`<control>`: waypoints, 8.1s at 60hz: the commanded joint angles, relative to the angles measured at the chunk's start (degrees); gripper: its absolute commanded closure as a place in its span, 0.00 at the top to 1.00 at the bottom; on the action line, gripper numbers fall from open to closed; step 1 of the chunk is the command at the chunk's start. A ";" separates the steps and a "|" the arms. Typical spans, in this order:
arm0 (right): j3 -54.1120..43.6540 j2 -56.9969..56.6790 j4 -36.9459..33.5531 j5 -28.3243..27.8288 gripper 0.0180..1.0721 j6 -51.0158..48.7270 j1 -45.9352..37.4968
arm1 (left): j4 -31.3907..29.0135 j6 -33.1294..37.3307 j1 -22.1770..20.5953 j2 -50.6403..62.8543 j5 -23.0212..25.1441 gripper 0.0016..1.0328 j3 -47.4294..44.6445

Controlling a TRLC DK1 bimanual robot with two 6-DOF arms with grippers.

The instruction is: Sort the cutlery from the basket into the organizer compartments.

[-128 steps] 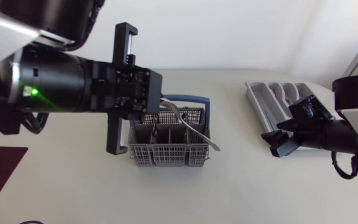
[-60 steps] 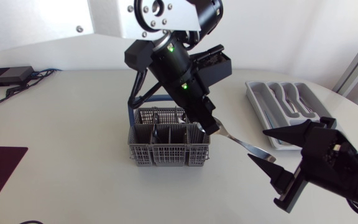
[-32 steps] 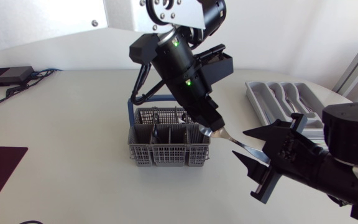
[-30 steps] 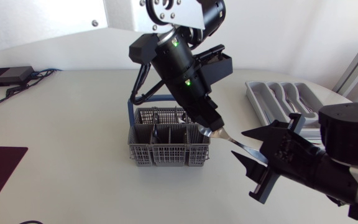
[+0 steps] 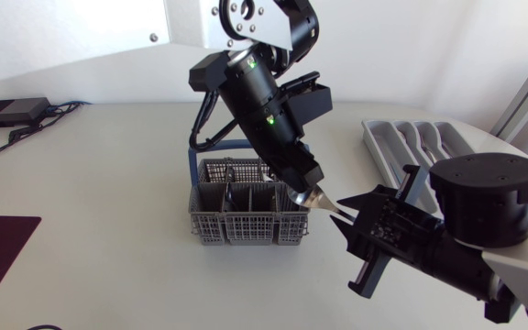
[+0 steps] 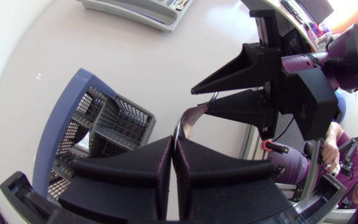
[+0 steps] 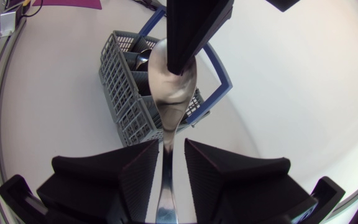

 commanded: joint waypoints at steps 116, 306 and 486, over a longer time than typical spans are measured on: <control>36.36 47.40 -0.29 -28.80 0.06 12.10 -55.76 | 34.43 2.90 11.20 -31.40 -8.35 0.88 -28.15; 25.55 34.04 -5.74 -24.66 0.76 20.98 -49.17 | 40.85 -13.27 -3.03 -20.32 -41.92 0.96 -36.76; 20.19 23.58 -3.19 -19.48 0.76 22.82 -11.99 | 40.50 0.18 6.37 -36.41 -33.92 0.87 -53.99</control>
